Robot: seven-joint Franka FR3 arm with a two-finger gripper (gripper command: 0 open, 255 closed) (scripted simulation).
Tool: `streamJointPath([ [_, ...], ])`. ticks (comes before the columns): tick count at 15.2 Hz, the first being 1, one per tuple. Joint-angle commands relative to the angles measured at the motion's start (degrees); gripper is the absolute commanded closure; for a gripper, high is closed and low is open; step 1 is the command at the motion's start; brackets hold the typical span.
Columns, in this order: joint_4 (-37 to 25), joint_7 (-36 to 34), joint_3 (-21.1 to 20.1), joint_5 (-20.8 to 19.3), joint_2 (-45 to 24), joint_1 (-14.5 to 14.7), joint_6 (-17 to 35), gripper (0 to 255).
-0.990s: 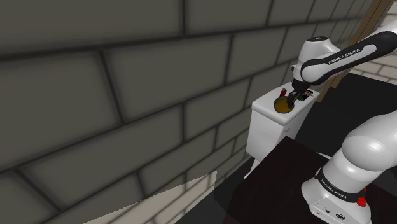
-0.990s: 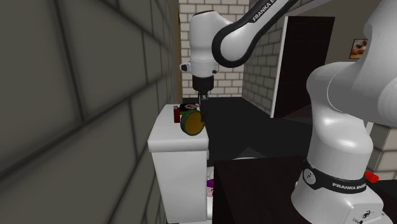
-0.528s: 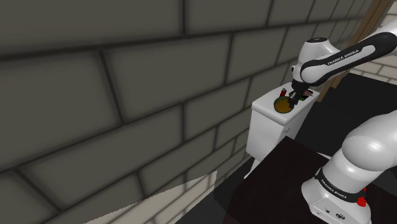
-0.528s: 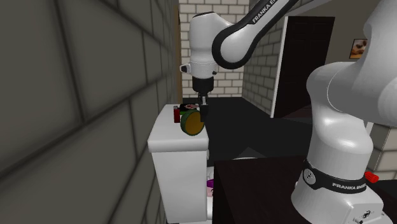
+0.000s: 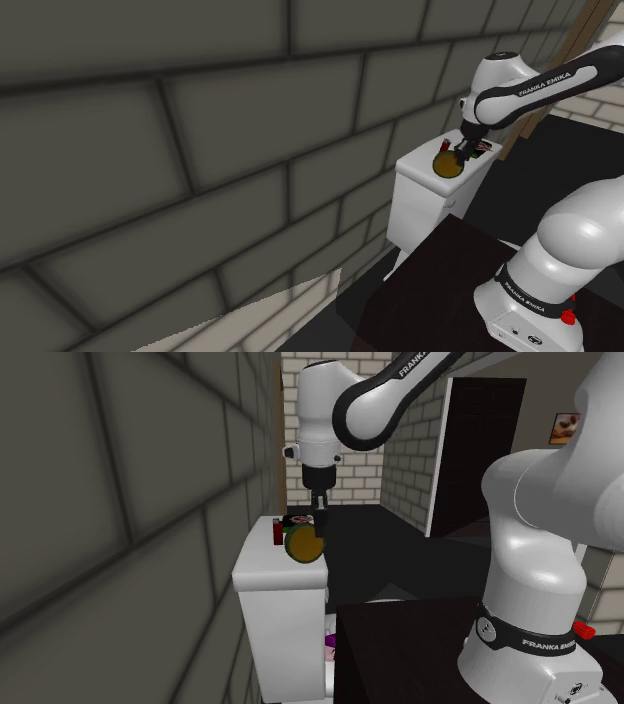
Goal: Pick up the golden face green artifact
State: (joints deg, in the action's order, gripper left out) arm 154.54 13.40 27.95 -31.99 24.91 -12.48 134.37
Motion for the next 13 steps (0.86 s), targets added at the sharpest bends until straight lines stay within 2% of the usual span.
streamJointPath([
  [1, -0.6, 0.33, -0.46, 0.43, 1.31, 0.08, -1.94, 255],
  [11, -4.96, 2.31, -2.56, 2.69, 6.41, 0.54, -11.24, 255],
  [13, -5.03, 2.34, -2.6, 2.73, 6.48, 0.54, -11.38, 255],
])
